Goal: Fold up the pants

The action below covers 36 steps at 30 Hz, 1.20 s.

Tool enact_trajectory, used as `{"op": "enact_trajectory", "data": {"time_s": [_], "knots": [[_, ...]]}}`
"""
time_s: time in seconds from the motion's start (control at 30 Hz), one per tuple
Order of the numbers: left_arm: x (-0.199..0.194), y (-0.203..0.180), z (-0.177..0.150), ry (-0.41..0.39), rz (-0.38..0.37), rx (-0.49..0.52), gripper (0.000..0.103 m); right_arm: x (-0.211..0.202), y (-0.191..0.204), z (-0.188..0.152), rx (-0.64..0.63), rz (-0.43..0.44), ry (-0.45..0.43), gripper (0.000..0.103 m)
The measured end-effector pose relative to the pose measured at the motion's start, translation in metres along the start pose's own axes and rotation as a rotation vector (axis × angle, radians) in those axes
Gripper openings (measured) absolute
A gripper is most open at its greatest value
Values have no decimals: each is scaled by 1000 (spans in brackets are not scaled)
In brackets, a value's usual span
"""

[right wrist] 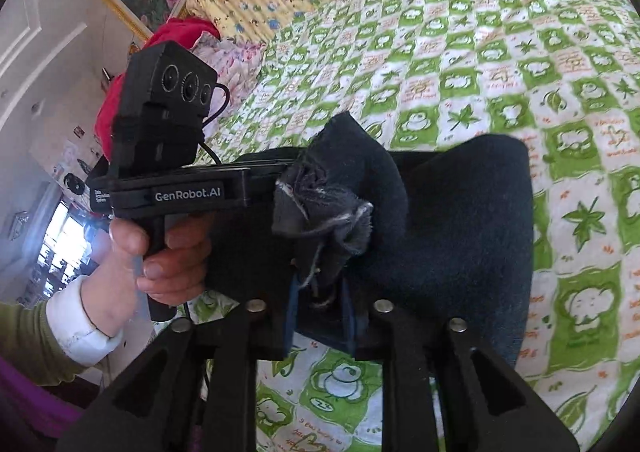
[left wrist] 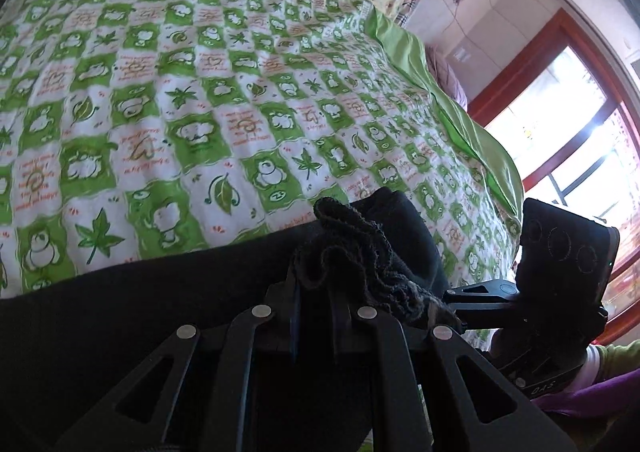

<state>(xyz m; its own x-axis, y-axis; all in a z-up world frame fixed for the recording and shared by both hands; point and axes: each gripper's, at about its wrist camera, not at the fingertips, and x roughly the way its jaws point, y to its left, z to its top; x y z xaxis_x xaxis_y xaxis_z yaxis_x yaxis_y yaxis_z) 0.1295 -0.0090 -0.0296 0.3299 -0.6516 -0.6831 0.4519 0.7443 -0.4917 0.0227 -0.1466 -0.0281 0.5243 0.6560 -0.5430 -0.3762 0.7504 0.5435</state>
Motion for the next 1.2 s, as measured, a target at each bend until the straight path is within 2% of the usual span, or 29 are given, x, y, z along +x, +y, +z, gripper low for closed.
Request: {"op": "enact_trajectory", "data": {"time_s": [0.07, 0.13, 0.2, 0.37, 0.6, 0.73, 1.07, 1.2], "knots": [[-5, 4, -4, -5, 5, -25, 14, 0, 5, -1, -15, 12, 6, 37], [-10, 6, -7, -13, 18, -57, 16, 0, 11, -1, -38, 17, 17, 40], [-18, 7, -9, -32, 37, -76, 17, 0, 18, 2, -56, 14, 23, 40], [-43, 12, -24, -84, 77, -140, 30, 1, 30, 5, -83, 43, 33, 40], [-76, 23, -52, -149, 136, -239, 33, 4, 47, 7, -115, 66, 33, 40], [-95, 32, -68, -193, 168, -316, 44, 7, 56, 11, -127, 77, 33, 41], [-151, 57, -120, -332, 237, -532, 45, 19, 74, 19, -155, 103, 29, 45], [-179, 56, -140, -394, 310, -588, 45, 30, 83, 21, -172, 119, 48, 45]]}}
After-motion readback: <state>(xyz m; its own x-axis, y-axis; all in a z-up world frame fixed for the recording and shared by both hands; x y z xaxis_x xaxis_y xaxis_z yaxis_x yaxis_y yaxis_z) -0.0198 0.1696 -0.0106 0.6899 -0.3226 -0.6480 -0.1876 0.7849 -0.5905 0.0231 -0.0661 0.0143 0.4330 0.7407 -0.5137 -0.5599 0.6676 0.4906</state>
